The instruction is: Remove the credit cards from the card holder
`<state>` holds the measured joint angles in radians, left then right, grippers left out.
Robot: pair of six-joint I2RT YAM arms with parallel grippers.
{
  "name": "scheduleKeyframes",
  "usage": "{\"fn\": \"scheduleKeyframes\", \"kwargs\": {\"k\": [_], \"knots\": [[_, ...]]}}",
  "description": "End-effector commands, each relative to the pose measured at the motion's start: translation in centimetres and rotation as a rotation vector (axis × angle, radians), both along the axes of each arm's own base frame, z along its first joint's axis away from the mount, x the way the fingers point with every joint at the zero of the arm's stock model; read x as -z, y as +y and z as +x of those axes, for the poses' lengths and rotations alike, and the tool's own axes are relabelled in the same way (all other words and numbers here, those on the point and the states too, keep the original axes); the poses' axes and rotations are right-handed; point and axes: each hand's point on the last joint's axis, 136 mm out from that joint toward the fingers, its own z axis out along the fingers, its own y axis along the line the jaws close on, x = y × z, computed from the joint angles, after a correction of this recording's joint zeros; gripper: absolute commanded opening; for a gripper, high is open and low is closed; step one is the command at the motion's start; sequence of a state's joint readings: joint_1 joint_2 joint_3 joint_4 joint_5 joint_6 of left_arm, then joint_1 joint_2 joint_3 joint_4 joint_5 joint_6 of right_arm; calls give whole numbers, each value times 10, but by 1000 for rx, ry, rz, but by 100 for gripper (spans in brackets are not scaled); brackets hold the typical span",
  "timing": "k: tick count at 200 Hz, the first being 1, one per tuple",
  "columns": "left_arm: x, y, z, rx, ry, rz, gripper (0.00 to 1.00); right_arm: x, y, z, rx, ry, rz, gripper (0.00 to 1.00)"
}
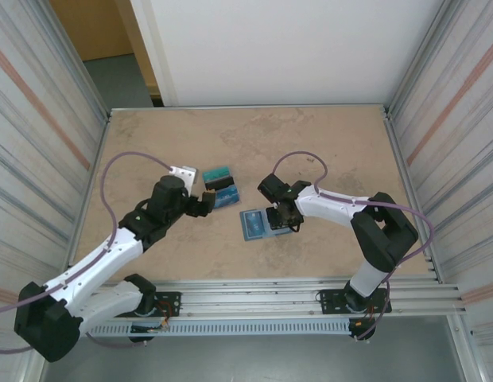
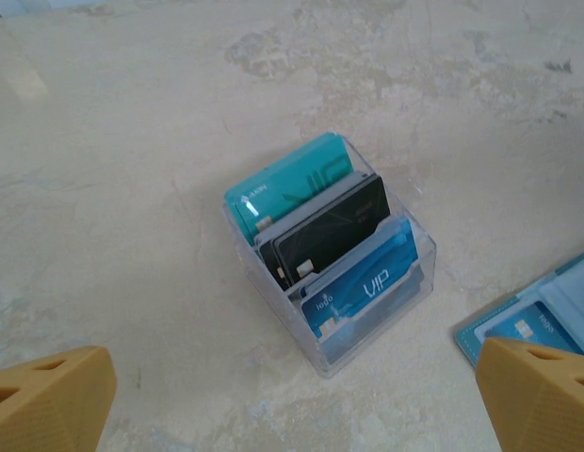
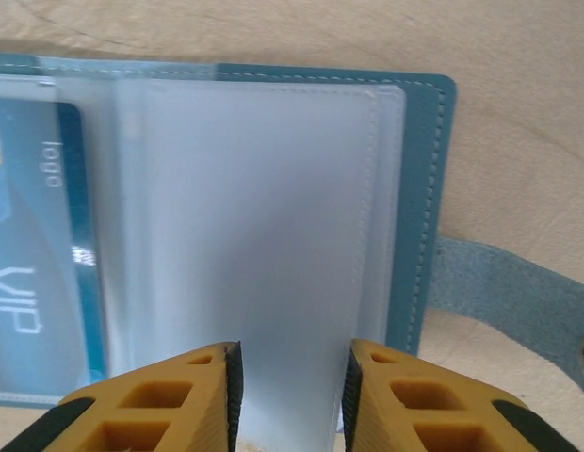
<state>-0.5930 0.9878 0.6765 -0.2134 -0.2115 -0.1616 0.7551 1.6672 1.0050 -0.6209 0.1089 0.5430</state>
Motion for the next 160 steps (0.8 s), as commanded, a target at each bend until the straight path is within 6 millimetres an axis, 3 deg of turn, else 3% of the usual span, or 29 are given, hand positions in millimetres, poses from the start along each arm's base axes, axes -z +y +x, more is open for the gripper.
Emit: {"fn": "scheduleKeyframes", "kwargs": {"k": [1, 44, 78, 121, 160], "knots": [[-7, -8, 5, -7, -25, 33, 99, -4, -10, -1, 46, -6, -1, 31], [16, -34, 1, 52, 9, 100, 99, -12, -26, 4, 94, -23, 0, 30], [40, -55, -6, 86, 58, 147, 99, -29, -33, 8, 143, -54, 57, 30], [77, -80, -13, 109, 131, 140, 99, -49, -2, 9, 119, -43, 289, 29], [103, -94, -15, 122, 173, 172, 99, -48, 23, 9, 93, 7, 399, 24]]}}
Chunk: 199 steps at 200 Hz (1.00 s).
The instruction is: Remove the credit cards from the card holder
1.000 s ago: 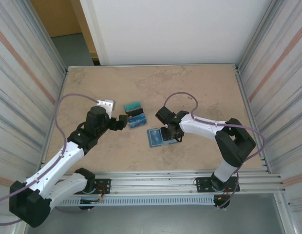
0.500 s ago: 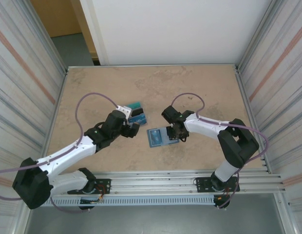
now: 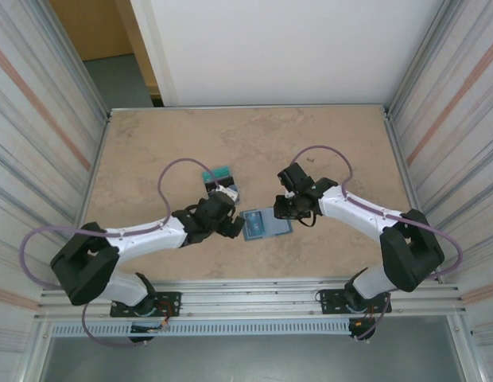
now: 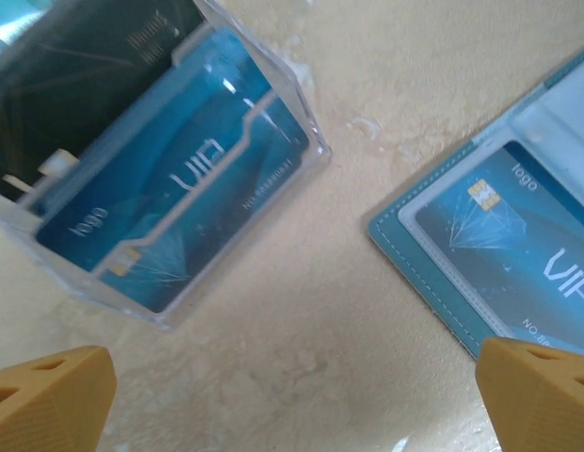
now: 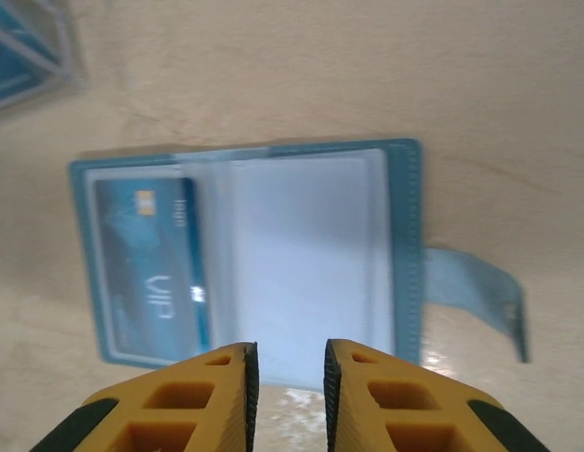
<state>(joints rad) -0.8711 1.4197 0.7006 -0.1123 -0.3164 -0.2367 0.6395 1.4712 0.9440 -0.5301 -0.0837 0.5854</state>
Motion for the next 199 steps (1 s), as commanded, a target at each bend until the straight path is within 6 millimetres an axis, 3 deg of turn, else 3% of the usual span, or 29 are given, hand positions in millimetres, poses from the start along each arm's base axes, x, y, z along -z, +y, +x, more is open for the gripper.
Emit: {"fn": "scheduleKeyframes", "kwargs": {"k": [1, 67, 199], "knots": [[-4, -13, 10, -29, -27, -33, 99, 1, 19, -4, -12, 49, 106, 24], [21, -23, 10, -20, 11, -31, 99, 18, 40, 0, -29, 115, 175, 22], [38, -23, 4, -11, 57, 17, 99, 52, 60, -11, -63, 214, 166, 20]]}}
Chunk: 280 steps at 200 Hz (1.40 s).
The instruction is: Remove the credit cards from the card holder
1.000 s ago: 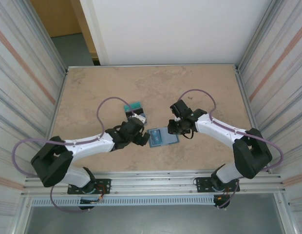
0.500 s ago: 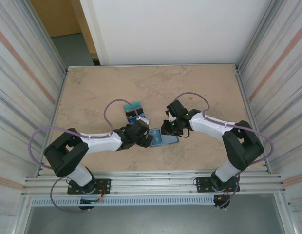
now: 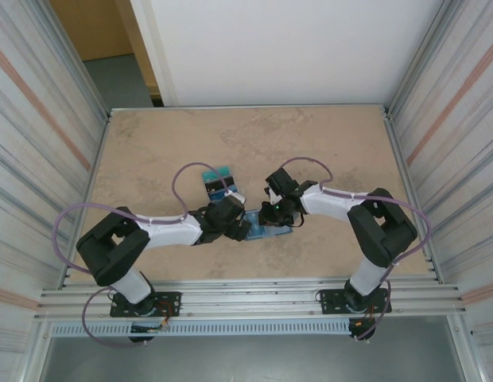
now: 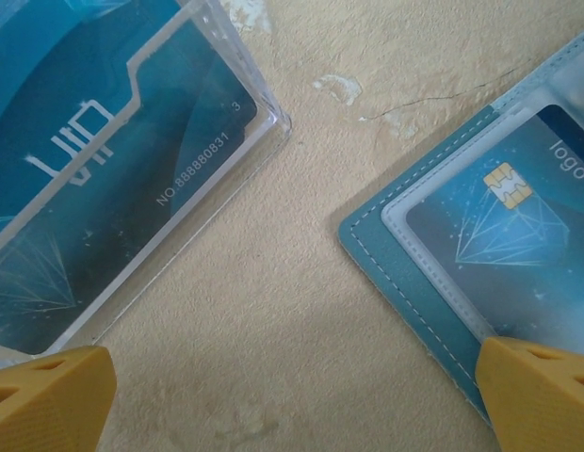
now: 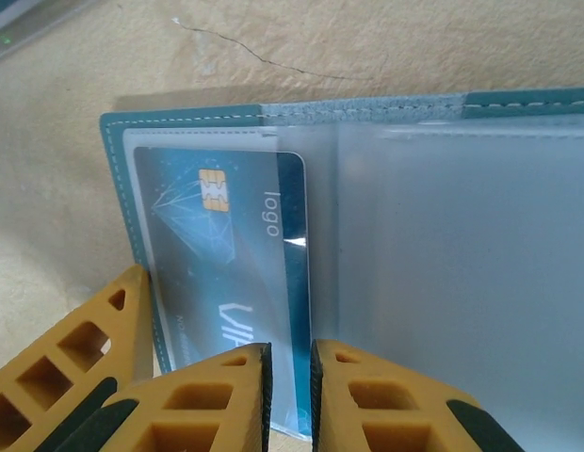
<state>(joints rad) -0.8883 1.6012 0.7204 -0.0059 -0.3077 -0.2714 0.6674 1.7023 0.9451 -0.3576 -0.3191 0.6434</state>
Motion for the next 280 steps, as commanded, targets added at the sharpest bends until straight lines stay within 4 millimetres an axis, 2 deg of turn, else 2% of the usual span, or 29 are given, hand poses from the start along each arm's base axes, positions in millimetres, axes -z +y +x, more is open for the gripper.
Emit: {"fn": "scheduleKeyframes", "kwargs": {"k": [1, 101, 142, 196, 280], "knots": [[-1, -5, 0, -7, 8, 1, 99, 0, 8, 2, 6, 16, 15, 20], [8, -1, -4, -4, 26, 63, 98, 13, 7, -4, 11, 65, 13, 22], [12, 4, -6, -13, 42, 99, 99, 1, 18, -6, 9, 79, 158, 20], [14, 8, -8, -16, 55, 123, 99, -28, 26, 1, 23, 62, 407, 19], [14, 9, -9, -15, 66, 139, 99, -29, 15, 5, 72, 69, 480, 10]]}}
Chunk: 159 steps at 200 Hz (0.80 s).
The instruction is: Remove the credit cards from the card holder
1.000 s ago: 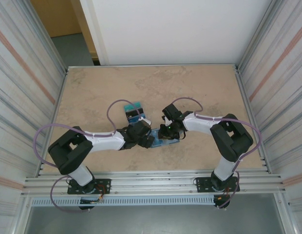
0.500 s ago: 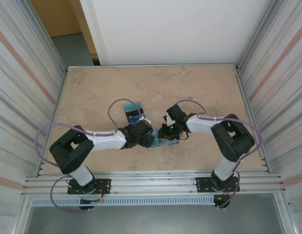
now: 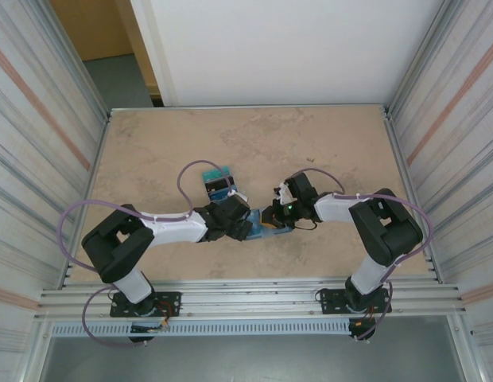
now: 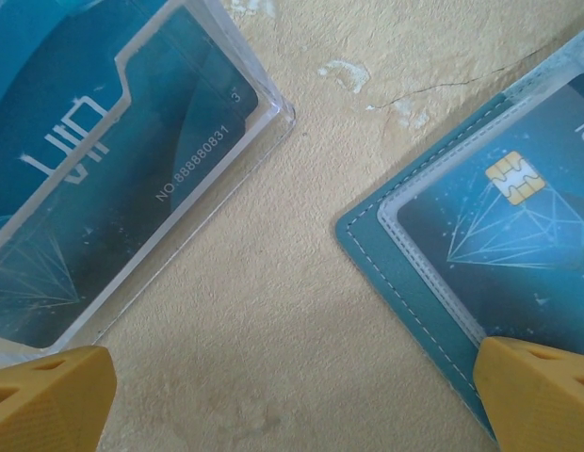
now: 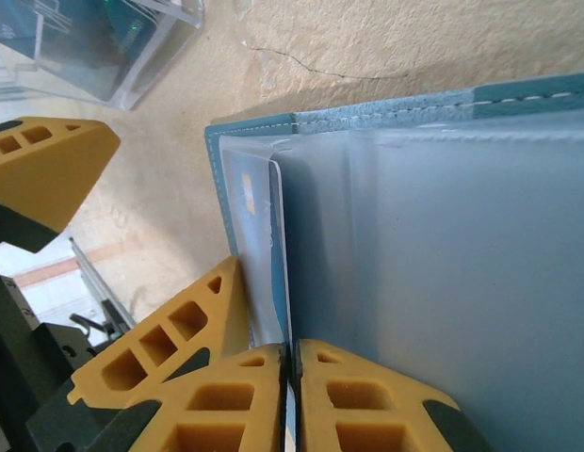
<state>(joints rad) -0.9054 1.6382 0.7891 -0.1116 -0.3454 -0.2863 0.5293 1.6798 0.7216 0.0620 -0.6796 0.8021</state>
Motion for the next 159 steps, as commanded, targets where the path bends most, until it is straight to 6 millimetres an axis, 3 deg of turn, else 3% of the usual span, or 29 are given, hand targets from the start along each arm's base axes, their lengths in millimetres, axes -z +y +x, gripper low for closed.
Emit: {"fn": "scheduleKeyframes", "kwargs": {"k": [1, 159], "knots": [[13, 9, -9, -1, 43, 71, 99, -22, 8, 4, -11, -40, 83, 10], [9, 9, -8, -8, 39, 66, 99, -10, -31, 7, 60, -31, 44, 8]]}}
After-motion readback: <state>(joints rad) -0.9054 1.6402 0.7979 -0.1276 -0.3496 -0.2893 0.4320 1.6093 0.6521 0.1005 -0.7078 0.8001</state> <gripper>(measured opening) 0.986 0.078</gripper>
